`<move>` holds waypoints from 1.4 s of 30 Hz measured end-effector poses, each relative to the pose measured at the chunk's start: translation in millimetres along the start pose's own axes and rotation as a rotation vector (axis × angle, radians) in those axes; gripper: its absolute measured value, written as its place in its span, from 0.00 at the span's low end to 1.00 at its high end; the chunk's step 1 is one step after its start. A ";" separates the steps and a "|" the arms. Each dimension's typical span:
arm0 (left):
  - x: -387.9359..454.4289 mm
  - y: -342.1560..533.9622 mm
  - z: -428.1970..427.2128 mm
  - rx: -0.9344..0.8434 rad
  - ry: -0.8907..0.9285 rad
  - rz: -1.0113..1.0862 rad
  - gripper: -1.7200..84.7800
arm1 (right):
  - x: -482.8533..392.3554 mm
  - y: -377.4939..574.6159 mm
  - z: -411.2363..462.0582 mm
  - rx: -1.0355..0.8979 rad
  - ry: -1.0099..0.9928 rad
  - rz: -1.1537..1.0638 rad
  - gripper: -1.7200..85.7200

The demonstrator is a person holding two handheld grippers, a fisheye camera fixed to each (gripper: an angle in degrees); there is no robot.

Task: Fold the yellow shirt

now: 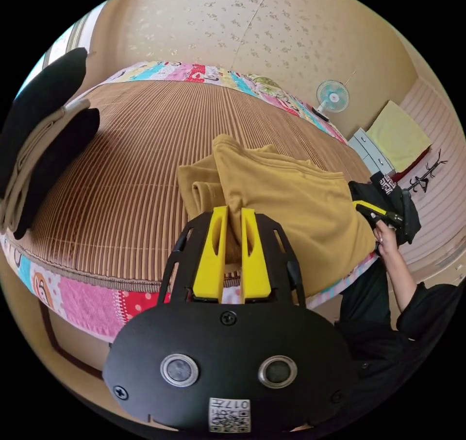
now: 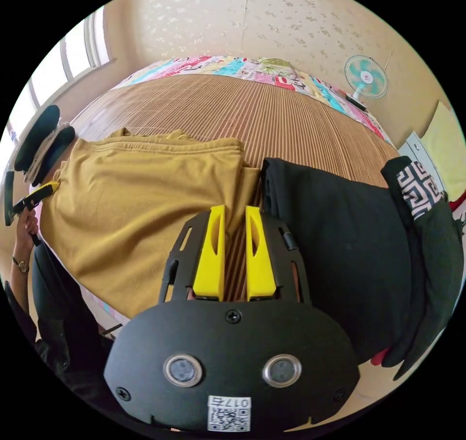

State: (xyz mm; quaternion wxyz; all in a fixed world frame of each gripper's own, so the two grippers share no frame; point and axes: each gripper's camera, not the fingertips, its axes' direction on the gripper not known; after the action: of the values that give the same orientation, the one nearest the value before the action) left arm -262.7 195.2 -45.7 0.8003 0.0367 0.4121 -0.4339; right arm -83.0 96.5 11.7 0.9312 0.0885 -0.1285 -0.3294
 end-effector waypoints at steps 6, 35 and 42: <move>-21.8 32.2 -20.8 0.105 0.133 -0.121 0.11 | -2.3 21.7 -18.1 0.064 0.086 0.080 0.06; -103.1 188.4 2.7 0.167 0.532 -0.444 0.09 | 63.1 103.4 4.5 0.207 -0.304 0.052 0.02; -29.4 115.5 -9.7 0.230 0.579 -0.055 0.08 | 89.2 105.7 -6.1 0.232 -0.306 0.059 0.02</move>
State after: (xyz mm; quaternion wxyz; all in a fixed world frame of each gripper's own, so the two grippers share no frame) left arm -193.4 290.5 -66.3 0.6281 0.2379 0.5720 -0.4708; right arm 48.2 121.3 48.5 0.8936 0.1400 -0.3083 -0.2948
